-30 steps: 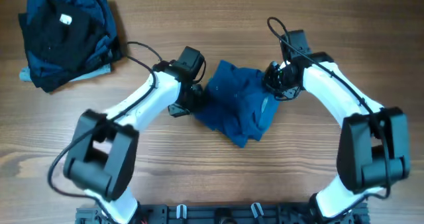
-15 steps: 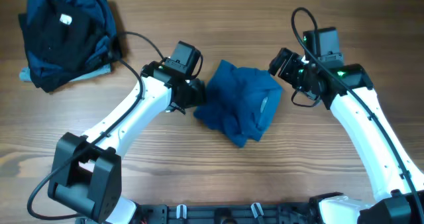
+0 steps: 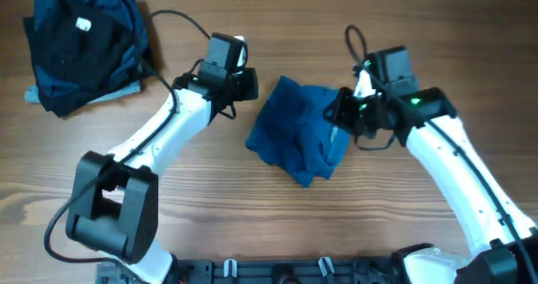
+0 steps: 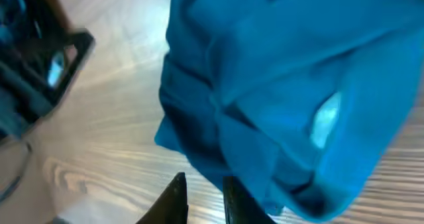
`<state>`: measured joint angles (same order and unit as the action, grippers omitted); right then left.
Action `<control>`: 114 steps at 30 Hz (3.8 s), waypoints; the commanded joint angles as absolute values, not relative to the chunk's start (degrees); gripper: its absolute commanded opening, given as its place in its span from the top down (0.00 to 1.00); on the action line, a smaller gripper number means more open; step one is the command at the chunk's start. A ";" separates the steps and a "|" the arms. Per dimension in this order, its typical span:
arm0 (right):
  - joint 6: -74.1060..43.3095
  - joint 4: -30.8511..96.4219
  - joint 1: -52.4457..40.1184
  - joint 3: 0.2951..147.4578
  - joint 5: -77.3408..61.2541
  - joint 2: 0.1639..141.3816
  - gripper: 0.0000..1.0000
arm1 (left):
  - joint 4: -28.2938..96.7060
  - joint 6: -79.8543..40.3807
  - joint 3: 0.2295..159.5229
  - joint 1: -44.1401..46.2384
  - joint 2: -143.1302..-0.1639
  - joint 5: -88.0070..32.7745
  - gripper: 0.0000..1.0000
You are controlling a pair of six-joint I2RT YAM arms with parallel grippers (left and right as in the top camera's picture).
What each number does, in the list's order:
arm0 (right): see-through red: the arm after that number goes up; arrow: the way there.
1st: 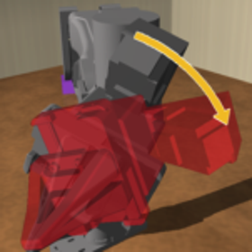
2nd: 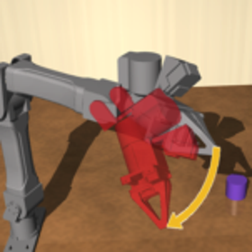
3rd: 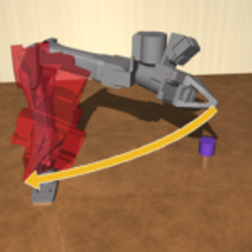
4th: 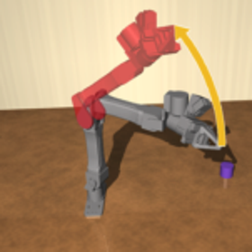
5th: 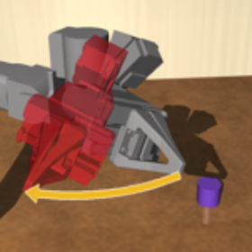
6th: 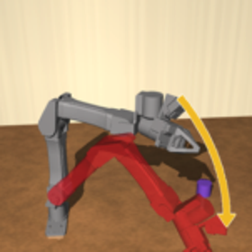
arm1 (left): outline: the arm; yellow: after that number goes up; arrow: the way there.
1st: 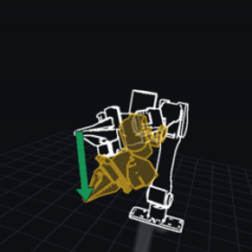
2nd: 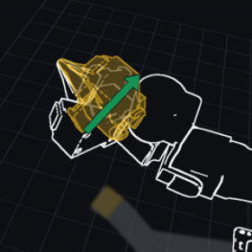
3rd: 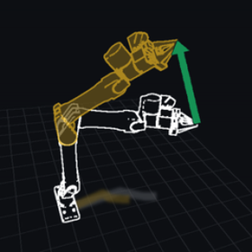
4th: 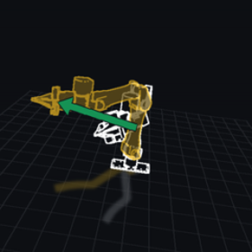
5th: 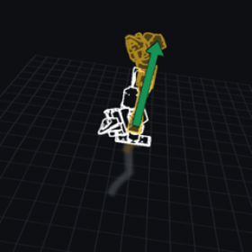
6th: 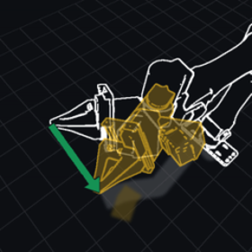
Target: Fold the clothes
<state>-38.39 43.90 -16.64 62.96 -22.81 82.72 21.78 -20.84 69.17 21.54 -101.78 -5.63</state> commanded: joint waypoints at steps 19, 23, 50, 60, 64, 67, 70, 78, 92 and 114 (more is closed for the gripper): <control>-37.43 43.29 -14.98 54.26 -17.45 101.06 0.89 | 26.00 -29.15 69.32 22.39 -105.78 -5.50 0.48; -25.54 44.73 -12.32 54.81 -9.89 101.03 0.76 | 25.91 -28.95 69.32 22.39 -105.78 -8.86 0.42; -14.98 65.60 10.90 78.70 -15.14 86.61 0.00 | 16.27 -30.33 58.08 29.02 -105.89 -39.62 0.00; -15.03 64.10 10.92 78.70 -15.11 86.61 0.00 | 11.84 -35.94 58.06 29.04 -112.86 -42.81 0.00; -15.07 63.51 10.90 78.70 -15.11 86.63 0.00 | 9.45 -40.01 58.06 31.40 -113.06 -40.82 0.01; -14.98 63.68 10.90 78.67 -15.11 86.63 0.00 | 3.27 -43.51 58.06 35.03 -113.32 -39.48 0.02; -14.94 63.66 10.90 78.65 -15.11 86.63 0.00 | -1.30 -46.19 58.06 37.30 -115.31 -36.56 0.05; -13.28 60.60 10.90 76.88 -14.92 86.80 0.00 | -8.84 -50.63 58.06 37.93 -117.89 -29.02 0.07; -13.47 60.29 10.90 76.42 -14.94 86.89 0.00 | -12.69 -55.72 58.06 40.66 -117.91 -15.53 0.57; -13.50 62.24 10.90 76.42 -14.92 86.89 0.00 | -24.93 1.65 60.45 18.06 -110.59 -5.06 0.86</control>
